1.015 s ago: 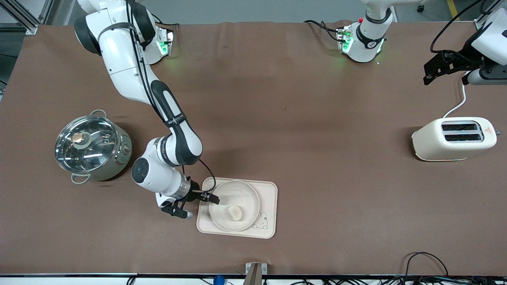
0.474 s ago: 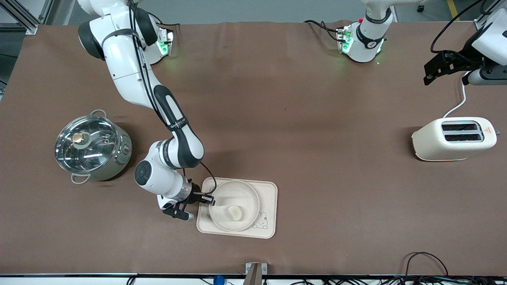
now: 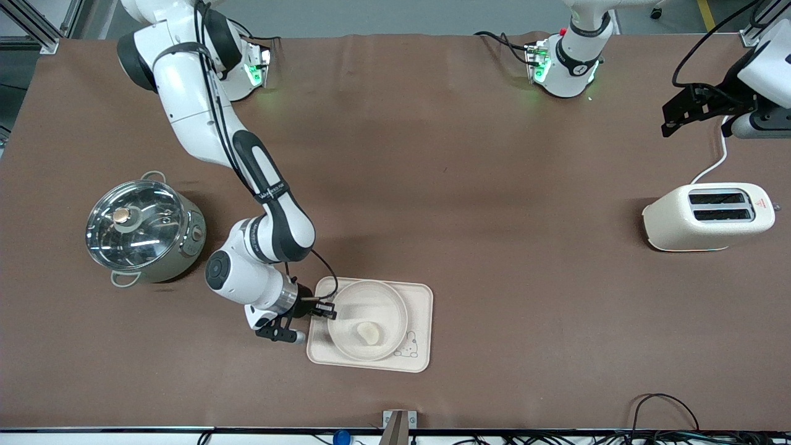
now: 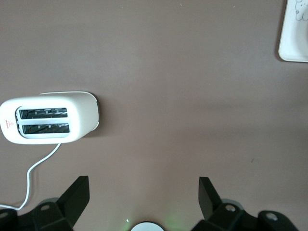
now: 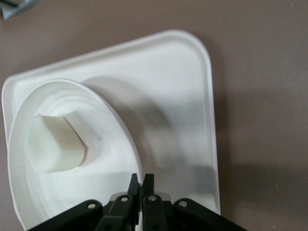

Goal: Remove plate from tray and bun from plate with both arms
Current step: 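Lift the plate off the tray and set it beside the tray, then withdraw the right gripper while the left gripper reaches the bun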

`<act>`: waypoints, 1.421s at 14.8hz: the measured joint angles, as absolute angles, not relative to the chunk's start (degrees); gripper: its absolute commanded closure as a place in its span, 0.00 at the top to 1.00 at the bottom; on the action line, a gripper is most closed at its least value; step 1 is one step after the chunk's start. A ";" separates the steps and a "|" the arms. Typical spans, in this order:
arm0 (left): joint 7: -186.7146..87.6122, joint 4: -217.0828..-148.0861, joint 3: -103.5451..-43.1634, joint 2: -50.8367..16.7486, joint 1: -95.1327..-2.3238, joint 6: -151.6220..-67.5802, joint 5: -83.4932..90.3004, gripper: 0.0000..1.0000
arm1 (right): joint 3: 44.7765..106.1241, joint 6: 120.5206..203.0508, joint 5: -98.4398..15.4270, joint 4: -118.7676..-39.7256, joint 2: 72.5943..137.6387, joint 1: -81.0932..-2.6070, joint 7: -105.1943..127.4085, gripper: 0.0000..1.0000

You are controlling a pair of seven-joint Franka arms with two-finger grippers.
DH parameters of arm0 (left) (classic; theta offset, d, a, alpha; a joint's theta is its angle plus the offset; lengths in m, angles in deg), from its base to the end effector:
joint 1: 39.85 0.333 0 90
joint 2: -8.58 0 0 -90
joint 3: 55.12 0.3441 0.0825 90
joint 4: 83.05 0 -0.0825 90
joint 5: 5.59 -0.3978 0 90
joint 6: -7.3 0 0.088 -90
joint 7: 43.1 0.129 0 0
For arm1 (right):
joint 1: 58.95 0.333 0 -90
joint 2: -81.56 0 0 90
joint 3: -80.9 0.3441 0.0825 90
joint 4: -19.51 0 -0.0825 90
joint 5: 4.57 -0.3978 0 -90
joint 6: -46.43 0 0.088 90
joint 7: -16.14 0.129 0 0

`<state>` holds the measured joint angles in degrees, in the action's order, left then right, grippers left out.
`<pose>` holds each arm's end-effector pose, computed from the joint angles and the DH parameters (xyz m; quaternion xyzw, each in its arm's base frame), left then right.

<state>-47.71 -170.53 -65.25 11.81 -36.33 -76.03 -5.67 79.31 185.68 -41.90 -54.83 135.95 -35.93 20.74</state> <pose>0.5328 -0.0648 0.6723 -0.9998 0.0172 0.0079 0.0064 0.7405 0.3082 0.1737 -0.9686 0.0748 -0.0363 0.2343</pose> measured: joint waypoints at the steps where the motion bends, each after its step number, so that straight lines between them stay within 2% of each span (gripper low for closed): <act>1: -47.71 -169.79 -65.25 11.24 -36.35 -76.03 -5.67 1.00 | 80.59 186.60 -41.92 -58.54 134.00 -35.96 19.92 0.00; 6: -47.71 -168.74 -65.26 10.02 -36.41 -76.02 -5.67 1.00 | 88.40 194.13 -45.20 -80.99 120.39 -35.79 18.86 0.00; 10: -47.71 -168.71 -65.27 8.82 -36.67 -76.03 -5.67 1.00 | 89.27 196.35 -46.14 -94.58 109.83 -35.46 17.05 0.00; 14: -47.71 -168.67 -65.34 7.83 -37.00 -76.07 -5.67 1.00 | 89.95 208.22 -46.24 -103.43 107.83 -31.22 15.87 0.00; 18: -48.51 -170.02 -66.85 6.80 -37.81 -76.92 -5.65 1.00 | 89.91 210.97 -46.67 -104.29 108.68 -29.76 15.85 0.03; 19: -50.56 -170.98 -68.03 6.19 -37.86 -78.31 -5.64 1.00 | 89.85 211.01 -46.71 -104.28 108.94 -29.77 15.82 0.11; 20: -53.86 -172.00 -69.72 5.35 -37.91 -80.14 -5.64 1.00 | 89.80 211.09 -46.77 -104.26 109.18 -29.77 15.81 0.38; 21: -57.91 -172.84 -71.79 4.17 -38.03 -82.06 -5.64 1.00 | 89.77 211.21 -46.87 -104.24 109.34 -29.78 15.81 0.76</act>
<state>-57.91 -172.84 -71.79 4.17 -38.03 -82.06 -5.64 89.77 211.21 -46.87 -104.24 109.34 -29.78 15.81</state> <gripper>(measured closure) 0.000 0.894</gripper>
